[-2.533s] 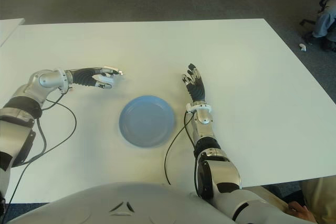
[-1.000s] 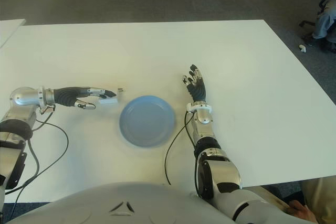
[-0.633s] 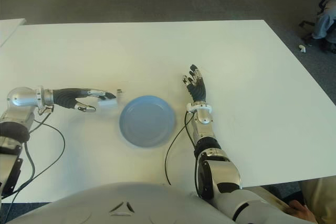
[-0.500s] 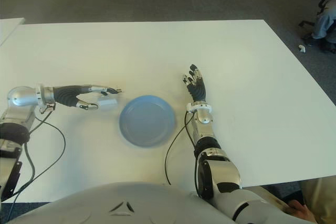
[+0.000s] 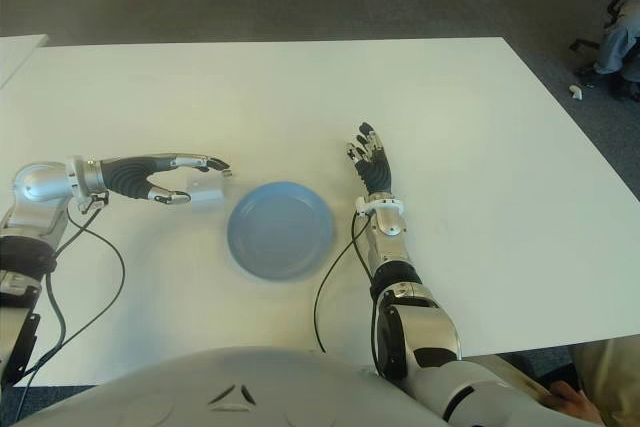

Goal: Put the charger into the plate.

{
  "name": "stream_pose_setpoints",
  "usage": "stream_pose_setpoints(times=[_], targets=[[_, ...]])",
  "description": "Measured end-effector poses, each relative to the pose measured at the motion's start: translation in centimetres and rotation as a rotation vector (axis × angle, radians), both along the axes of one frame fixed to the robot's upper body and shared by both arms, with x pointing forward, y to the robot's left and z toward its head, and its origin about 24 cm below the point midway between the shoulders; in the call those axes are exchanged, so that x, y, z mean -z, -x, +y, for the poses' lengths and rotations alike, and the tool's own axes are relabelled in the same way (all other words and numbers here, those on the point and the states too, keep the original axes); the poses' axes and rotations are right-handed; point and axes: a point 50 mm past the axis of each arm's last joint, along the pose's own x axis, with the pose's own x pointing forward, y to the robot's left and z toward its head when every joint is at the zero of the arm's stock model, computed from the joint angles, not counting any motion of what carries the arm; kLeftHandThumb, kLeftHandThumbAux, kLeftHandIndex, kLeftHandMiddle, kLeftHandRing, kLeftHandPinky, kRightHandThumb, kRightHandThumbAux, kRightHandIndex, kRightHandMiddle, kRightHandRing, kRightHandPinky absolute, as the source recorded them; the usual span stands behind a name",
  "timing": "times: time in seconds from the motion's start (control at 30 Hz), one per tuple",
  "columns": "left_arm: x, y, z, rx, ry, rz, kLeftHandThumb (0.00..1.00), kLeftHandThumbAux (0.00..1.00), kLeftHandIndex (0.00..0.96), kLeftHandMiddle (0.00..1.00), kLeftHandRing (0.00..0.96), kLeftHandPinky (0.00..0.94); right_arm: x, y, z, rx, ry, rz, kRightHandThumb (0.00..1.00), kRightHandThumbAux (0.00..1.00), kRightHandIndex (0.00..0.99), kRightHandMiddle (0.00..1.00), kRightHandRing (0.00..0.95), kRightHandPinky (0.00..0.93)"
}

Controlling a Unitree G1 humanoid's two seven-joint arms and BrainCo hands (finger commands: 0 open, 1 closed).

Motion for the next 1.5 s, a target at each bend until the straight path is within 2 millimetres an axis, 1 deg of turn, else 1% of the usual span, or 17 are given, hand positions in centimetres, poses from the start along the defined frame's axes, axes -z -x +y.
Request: stream_pose_setpoints(times=[0.33, 0.93, 0.97, 1.1, 1.17, 1.3, 1.5], targets=[[0.1, 0.0, 0.1, -0.012, 0.0, 0.009, 0.0, 0.419, 0.0, 0.0, 0.0, 0.0, 0.0, 0.1, -0.1, -0.018, -0.012, -0.01, 0.137, 0.598, 0.0, 0.069, 0.078, 0.1], [0.2, 0.0, 0.0, -0.014, -0.012, 0.014, 0.0, 0.419, 0.0, 0.0, 0.0, 0.0, -0.1, 0.1, -0.1, -0.041, -0.007, -0.027, 0.111, 0.584, 0.0, 0.063, 0.074, 0.095], [0.2, 0.0, 0.0, -0.014, -0.012, 0.014, 0.015, 0.438, 0.0, 0.0, 0.0, 0.0, -0.1, 0.2, -0.1, -0.043, -0.006, -0.029, 0.113, 0.58, 0.0, 0.063, 0.075, 0.098], [0.4, -0.4, -0.1, -0.093, -0.05, -0.073, 0.166, 0.239, 0.0, 0.0, 0.0, 0.0, -0.7, -0.2, -0.2, -0.047, 0.002, -0.063, 0.118, 0.572, 0.0, 0.066, 0.078, 0.107], [0.6, -0.7, 0.0, -0.143, -0.065, -0.099, 0.193, 0.196, 0.0, 0.0, 0.0, 0.0, -0.9, -0.2, -0.2, -0.048, 0.004, -0.079, 0.119, 0.57, 0.0, 0.068, 0.081, 0.109], [1.1, -1.2, -0.1, -0.243, -0.094, -0.151, 0.224, 0.155, 0.0, 0.0, 0.0, 0.0, -1.2, -0.3, -0.2, -0.049, 0.007, -0.101, 0.125, 0.573, 0.0, 0.078, 0.087, 0.109], [1.9, -1.9, 0.0, -0.384, -0.151, -0.248, 0.246, 0.141, 0.0, 0.0, 0.0, 0.0, -1.2, -0.3, -0.2, -0.049, 0.008, -0.107, 0.125, 0.573, 0.0, 0.085, 0.092, 0.104]])
